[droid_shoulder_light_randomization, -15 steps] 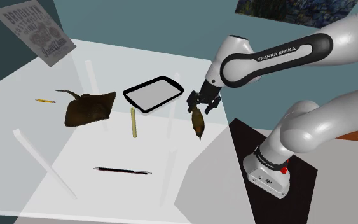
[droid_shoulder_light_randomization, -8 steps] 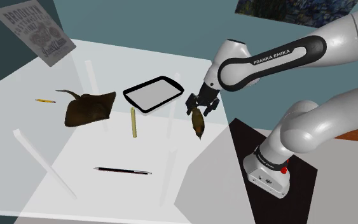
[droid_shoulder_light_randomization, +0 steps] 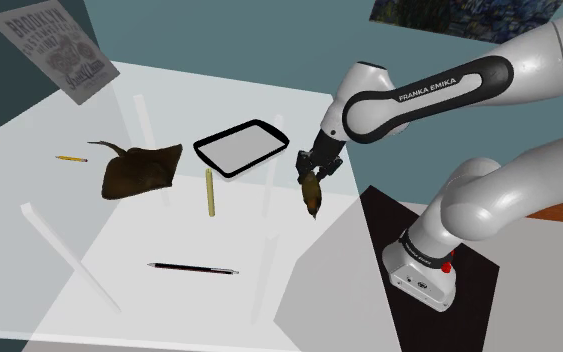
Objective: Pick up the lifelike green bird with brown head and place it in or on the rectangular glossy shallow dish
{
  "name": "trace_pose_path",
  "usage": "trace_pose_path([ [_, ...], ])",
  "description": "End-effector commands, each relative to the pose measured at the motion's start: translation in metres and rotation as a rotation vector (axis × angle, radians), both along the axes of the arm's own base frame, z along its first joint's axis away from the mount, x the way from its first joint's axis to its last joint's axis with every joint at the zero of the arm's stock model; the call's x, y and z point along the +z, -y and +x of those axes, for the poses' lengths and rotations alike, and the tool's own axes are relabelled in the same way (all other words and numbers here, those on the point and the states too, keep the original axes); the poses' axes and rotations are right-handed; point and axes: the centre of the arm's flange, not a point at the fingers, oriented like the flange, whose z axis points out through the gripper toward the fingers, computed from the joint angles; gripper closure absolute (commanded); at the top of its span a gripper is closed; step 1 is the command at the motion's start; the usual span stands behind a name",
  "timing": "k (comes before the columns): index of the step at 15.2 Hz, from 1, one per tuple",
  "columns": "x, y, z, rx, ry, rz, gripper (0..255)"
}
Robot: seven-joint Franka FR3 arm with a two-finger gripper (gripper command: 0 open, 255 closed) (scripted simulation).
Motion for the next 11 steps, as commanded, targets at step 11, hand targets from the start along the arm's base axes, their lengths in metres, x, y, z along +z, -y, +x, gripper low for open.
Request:
trace_pose_path([
  [11,0.037,0.0,0.0,0.0,0.0,0.0,255],
])
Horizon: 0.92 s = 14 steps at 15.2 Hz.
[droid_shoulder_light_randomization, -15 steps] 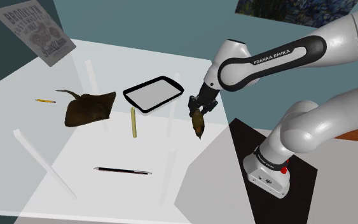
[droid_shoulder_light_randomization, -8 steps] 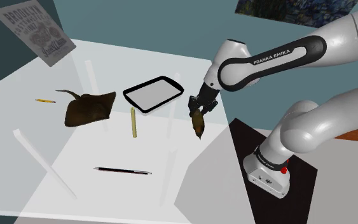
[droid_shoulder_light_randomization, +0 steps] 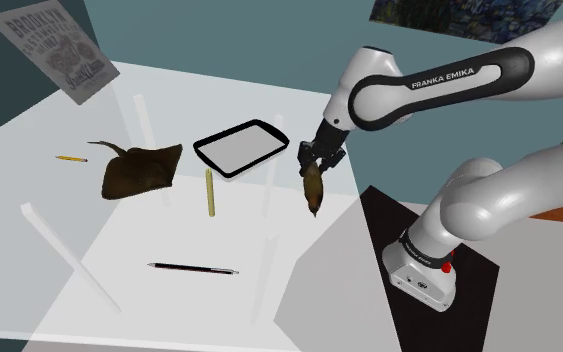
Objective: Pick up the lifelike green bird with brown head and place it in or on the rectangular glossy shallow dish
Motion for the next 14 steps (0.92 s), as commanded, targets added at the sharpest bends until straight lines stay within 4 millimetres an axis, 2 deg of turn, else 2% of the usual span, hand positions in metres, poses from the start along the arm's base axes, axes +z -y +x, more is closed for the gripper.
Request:
trace_pose_path([
  [1,0.011,0.001,-0.001,0.0,0.0,0.0,255],
  [14,0.079,0.001,-0.001,0.0,0.0,0.0,255],
])
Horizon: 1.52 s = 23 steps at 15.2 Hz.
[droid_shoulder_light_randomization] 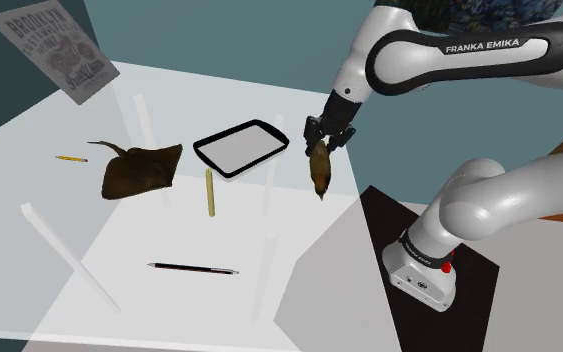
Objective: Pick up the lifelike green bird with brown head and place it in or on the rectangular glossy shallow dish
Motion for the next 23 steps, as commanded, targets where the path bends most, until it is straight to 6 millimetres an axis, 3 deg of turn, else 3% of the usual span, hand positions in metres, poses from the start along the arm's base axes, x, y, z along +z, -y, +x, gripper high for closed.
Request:
trace_pose_path([
  [1,0.01,-0.001,0.0,0.0,0.0,0.0,255],
  [3,0.016,-0.001,0.0,0.0,0.0,0.0,255],
  [22,0.026,-0.025,0.249,0.0,0.0,0.0,255],
  [23,0.027,-0.027,0.271,0.0,0.0,0.0,255],
])
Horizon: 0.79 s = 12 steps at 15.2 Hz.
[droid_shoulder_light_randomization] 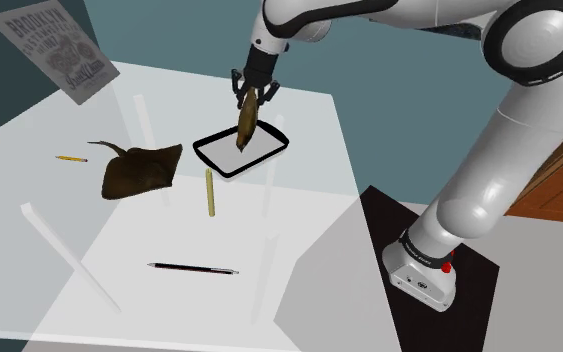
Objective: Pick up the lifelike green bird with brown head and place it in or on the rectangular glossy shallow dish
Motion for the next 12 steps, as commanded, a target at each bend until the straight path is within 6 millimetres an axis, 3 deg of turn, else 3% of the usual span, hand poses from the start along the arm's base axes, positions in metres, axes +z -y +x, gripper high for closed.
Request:
trace_pose_path([
  [1,-0.005,-0.003,0.017,-0.001,0.001,0.0,255],
  [12,-0.063,-0.003,0.017,-0.001,0.001,0.0,255],
])
